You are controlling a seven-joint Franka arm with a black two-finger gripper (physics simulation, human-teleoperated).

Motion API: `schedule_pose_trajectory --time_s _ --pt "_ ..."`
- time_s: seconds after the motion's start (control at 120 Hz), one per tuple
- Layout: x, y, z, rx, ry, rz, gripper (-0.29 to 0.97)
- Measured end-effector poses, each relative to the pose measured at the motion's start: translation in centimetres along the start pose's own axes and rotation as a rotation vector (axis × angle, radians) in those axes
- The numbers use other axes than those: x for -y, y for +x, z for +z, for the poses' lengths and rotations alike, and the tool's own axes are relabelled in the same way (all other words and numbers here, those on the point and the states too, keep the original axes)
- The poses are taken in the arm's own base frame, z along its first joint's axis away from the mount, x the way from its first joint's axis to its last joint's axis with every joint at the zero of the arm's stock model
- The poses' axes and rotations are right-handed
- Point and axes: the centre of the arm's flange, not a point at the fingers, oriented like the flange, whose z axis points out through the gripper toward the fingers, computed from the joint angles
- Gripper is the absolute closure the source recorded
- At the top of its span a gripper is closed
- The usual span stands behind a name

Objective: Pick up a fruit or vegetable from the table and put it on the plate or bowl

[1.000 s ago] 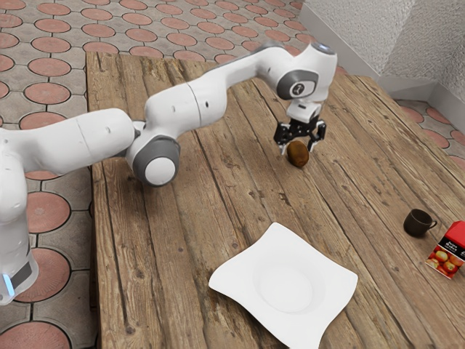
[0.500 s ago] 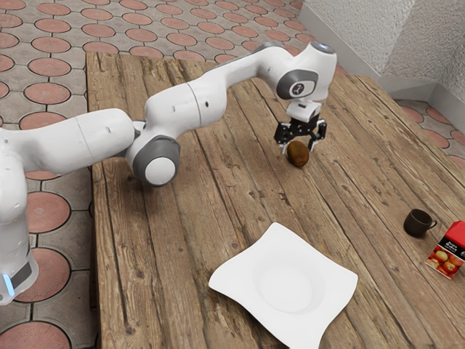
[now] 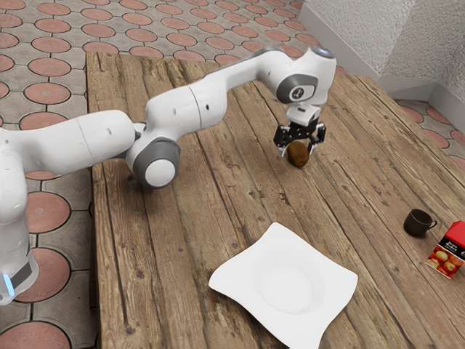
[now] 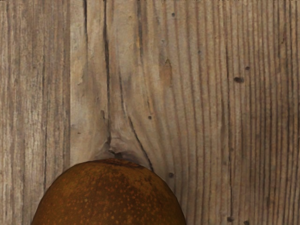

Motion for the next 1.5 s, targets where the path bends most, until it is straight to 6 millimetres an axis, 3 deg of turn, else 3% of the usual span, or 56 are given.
schedule_pose_trajectory --time_s 0.175,0.467,0.617,0.65,0.7,0.75,0.833,0.933,1.025,1.2,1.5 --pt "0.0 0.1 0.3 0.004 -0.002 0.002 0.01" --pt "0.2 0.8 0.0 0.013 0.004 0.012 0.32" --pt "0.4 1.7 -0.6 0.031 0.014 0.025 0.35" --pt "0.5 1.9 -0.9 0.034 0.019 0.027 0.36" --pt "0.5 2.8 -3.1 0.044 0.047 0.038 0.39" --pt "0.5 4.9 -7.2 0.061 0.095 0.064 0.43" --pt "0.2 10.6 -12.9 0.086 0.124 0.14 0.45" --pt "-1.9 19.0 -16.8 0.116 0.034 0.257 0.47" --pt "-5.4 25.1 -18.2 0.141 -0.03 0.326 0.47" --pt "-9.3 32.9 -16.0 0.138 -0.092 0.391 0.47" --pt "-11.8 40.3 -11.3 0.092 -0.086 0.404 0.47"
